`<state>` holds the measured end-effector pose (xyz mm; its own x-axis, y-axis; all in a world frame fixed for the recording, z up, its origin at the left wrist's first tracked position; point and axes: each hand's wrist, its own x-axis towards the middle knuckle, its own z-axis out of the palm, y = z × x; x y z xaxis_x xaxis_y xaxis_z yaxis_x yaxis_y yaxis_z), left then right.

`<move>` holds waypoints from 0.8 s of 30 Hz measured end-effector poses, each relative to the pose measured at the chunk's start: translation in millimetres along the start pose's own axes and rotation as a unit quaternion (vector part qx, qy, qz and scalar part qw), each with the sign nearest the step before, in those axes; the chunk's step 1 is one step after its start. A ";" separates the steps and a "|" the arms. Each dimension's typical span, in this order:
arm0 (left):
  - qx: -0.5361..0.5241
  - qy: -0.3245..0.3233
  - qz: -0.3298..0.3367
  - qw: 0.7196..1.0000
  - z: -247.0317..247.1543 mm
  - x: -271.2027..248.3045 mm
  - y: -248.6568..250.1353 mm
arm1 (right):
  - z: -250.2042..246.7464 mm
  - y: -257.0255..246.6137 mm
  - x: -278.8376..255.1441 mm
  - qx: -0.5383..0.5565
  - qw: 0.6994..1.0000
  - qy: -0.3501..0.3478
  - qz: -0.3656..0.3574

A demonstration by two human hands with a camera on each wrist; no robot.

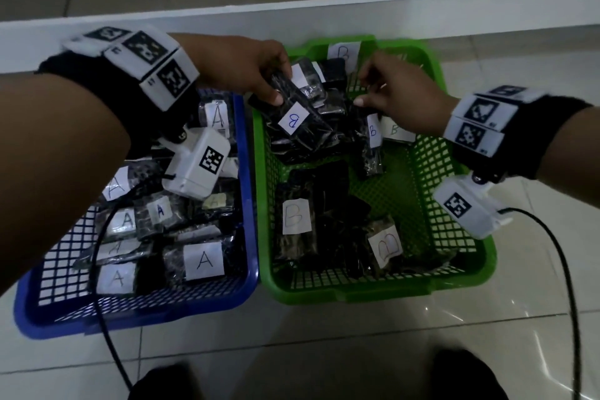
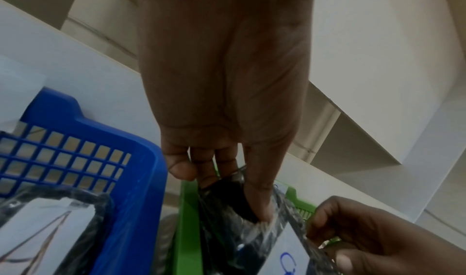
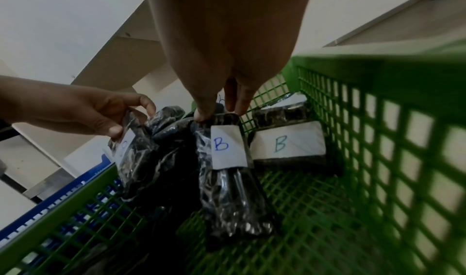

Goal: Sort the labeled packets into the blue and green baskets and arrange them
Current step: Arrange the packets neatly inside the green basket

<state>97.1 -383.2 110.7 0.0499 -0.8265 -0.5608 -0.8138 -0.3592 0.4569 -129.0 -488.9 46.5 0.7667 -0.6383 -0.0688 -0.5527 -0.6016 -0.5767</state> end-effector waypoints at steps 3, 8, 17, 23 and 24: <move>-0.022 -0.018 -0.008 1.000 -0.8 1.9 -0.1 | -1.4 9.7 -12.6 0.011 1.000 0.010 -0.003; -0.022 -0.030 -0.022 0.999 -2.1 5.2 1.4 | -2.0 23.2 -24.5 -0.085 0.995 -0.048 -0.025; -0.044 -0.036 -0.026 0.998 -0.4 6.5 1.7 | -8.5 18.5 -13.6 -0.015 0.994 -0.097 0.042; -0.051 -0.038 -0.024 0.998 0.2 6.3 1.0 | -11.1 16.2 13.4 0.060 0.993 -0.069 0.068; -0.047 -0.037 -0.024 0.998 0.6 6.4 0.9 | -9.7 16.9 17.0 0.060 0.993 -0.064 0.078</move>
<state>96.3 -388.5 107.2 0.0410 -0.7743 -0.6315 -0.7531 -0.4393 0.4898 -128.5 -514.6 43.5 0.7143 -0.6486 -0.2630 -0.6305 -0.4333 -0.6440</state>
